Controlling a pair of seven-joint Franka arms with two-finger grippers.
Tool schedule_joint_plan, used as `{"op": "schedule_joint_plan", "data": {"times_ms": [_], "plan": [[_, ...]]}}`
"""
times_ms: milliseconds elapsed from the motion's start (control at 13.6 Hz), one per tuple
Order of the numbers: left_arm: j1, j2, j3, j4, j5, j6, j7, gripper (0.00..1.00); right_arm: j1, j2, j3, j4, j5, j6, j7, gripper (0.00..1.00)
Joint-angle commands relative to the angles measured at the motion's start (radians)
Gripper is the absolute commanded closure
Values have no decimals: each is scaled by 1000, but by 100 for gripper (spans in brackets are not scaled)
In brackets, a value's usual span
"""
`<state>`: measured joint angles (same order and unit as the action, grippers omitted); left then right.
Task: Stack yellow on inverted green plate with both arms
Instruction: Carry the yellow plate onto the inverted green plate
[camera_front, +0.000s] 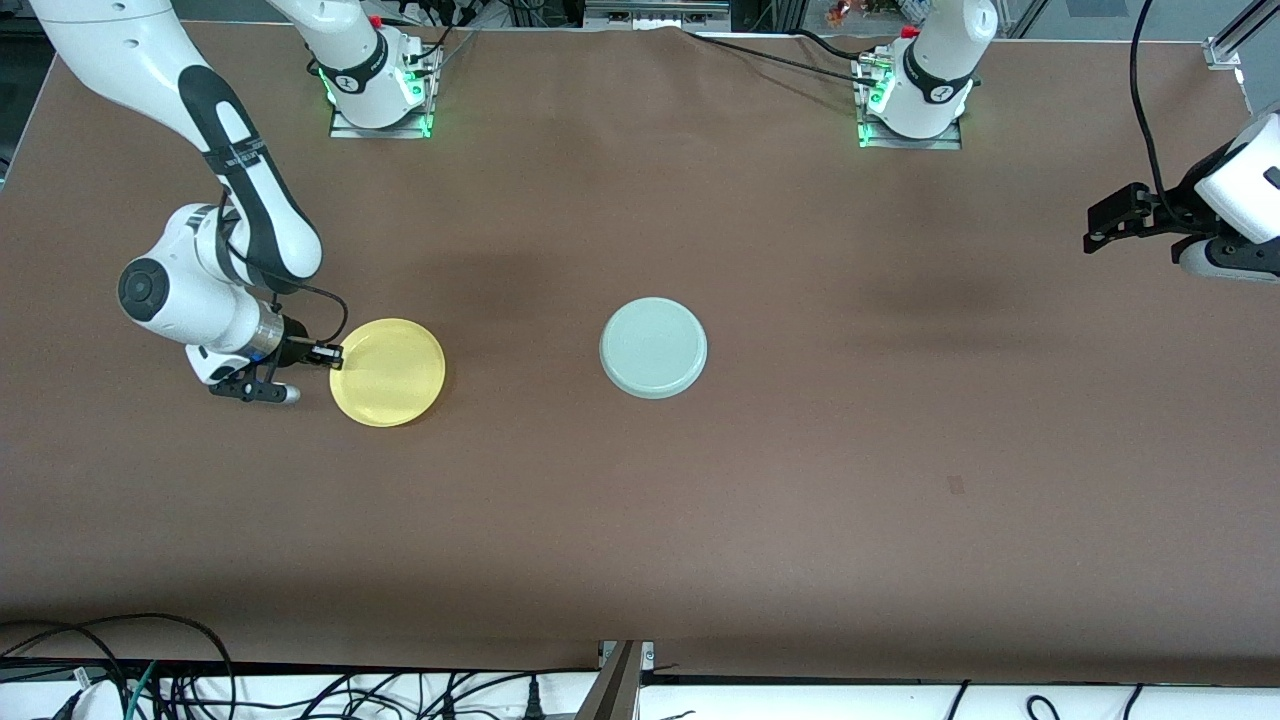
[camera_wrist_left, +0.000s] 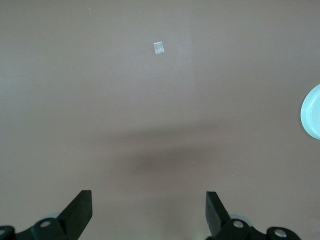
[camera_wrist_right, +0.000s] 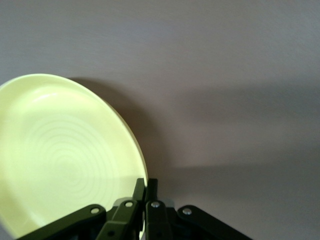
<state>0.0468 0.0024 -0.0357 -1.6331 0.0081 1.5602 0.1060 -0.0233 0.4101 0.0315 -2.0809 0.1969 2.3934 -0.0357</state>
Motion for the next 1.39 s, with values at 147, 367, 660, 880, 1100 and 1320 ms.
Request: {"op": "schedule_joint_plan", "data": {"times_ms": [147,367,660,880,1100,1320], "plan": [[5,65,-3,139,4,4,9,0,0,-39,144,186,18,-344,37,100],[4,70,-3,157,6,11,9,0,32,-28,299,220,13,-306,306,100],[5,96,-3,191,45,14,20,0,221,38,304,222,18,-110,437,100],[4,111,-6,203,59,14,20,0,331,108,301,222,3,44,514,100],[4,117,-6,203,55,14,21,0,371,173,303,220,1,151,516,100],[1,117,-12,203,59,11,21,0,373,199,301,219,-2,162,514,100]]}}
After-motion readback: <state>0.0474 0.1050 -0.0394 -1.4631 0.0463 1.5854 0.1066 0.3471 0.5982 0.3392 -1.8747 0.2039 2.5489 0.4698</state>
